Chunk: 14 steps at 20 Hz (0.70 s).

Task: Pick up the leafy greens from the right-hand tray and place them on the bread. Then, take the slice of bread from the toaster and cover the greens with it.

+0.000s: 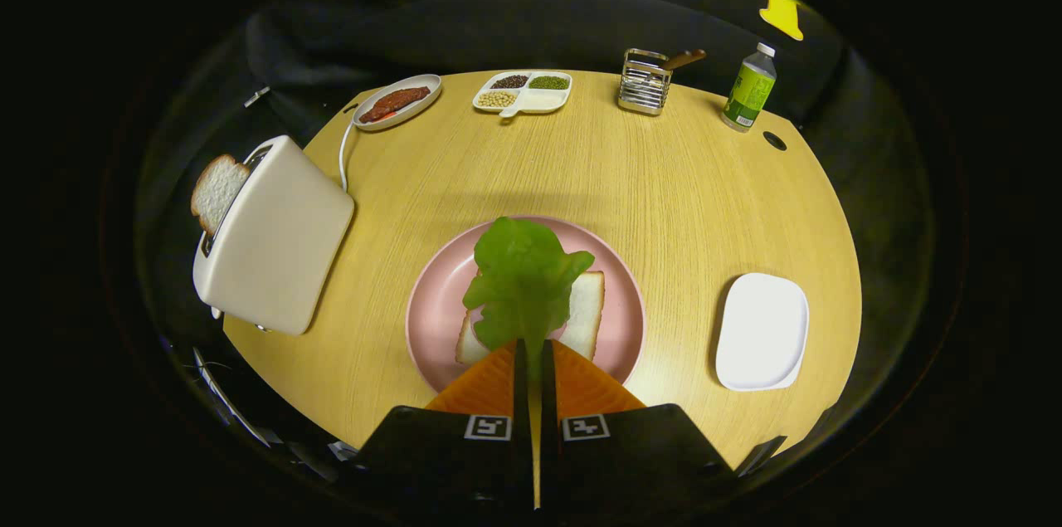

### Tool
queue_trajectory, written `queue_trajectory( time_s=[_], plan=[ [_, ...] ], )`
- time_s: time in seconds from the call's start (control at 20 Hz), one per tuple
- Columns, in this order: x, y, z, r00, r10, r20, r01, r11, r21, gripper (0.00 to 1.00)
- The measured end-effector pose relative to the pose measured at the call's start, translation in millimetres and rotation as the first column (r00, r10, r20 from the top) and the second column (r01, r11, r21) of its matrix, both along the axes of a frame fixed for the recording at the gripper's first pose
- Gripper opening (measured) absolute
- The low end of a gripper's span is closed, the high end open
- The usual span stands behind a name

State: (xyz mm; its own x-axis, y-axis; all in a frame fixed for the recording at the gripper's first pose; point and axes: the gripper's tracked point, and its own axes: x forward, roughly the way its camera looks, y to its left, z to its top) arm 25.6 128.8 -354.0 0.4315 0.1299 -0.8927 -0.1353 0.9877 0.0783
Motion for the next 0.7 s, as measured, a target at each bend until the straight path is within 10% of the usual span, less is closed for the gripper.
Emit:
queue_trajectory(
  time_s=[0.35,0.55,0.7],
  plan=[
    [6.0,5.5,-4.2,1.0,0.01,0.005,-0.01,1.0,-0.006,0.32],
    [9.6,6.8,-5.6,1.0,0.001,0.022,-0.001,1.0,0.0,0.85],
    [13.1,10.8,5.7,0.999,-0.018,0.049,0.017,0.999,0.028,1.0]
  ],
)
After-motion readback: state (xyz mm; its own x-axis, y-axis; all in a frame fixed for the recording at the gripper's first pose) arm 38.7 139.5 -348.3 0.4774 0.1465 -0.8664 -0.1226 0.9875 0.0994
